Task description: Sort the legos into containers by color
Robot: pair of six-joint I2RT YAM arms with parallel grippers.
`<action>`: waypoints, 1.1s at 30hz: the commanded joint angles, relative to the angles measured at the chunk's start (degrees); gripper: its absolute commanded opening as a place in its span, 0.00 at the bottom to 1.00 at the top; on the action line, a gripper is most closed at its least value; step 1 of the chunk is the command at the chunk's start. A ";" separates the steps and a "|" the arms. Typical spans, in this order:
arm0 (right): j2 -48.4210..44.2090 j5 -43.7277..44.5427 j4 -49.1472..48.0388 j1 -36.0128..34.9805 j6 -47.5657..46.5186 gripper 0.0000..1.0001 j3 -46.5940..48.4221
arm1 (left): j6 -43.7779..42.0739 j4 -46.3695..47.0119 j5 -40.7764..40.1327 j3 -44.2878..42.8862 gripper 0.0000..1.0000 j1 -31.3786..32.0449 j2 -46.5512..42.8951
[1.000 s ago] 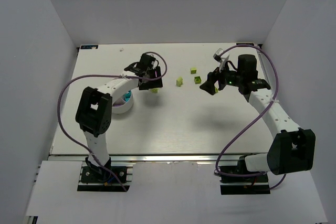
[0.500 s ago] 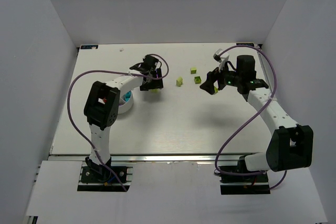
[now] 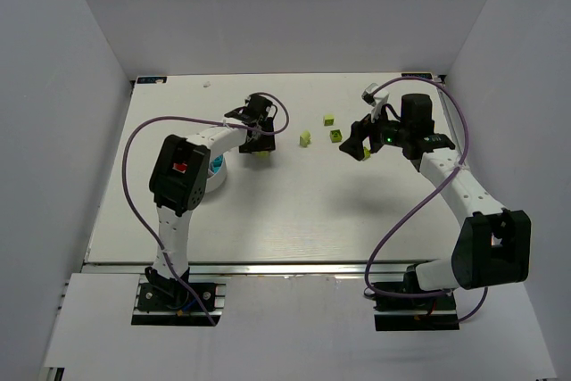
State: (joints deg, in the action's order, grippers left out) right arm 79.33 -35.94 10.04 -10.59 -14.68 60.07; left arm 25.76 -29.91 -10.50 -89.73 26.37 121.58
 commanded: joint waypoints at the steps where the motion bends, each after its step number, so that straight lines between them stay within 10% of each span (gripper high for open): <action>1: -0.05 0.17 -2.31 0.22 0.53 0.89 0.13 | -0.71 0.99 -1.71 -2.03 0.70 0.17 -0.38; 18: 0.74 -3.42 0.24 -1.71 0.17 0.89 0.39 | -0.45 9.69 4.25 14.21 0.49 0.79 -11.61; 33: 14.97 -1.32 4.28 -12.34 36.55 0.89 11.46 | -1.41 35.17 24.21 41.38 0.47 7.20 -35.61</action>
State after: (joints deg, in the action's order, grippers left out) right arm 94.17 -36.21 13.61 -21.41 13.13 68.10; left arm 24.84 -2.94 8.29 -50.89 32.49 90.30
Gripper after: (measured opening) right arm 0.895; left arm 0.596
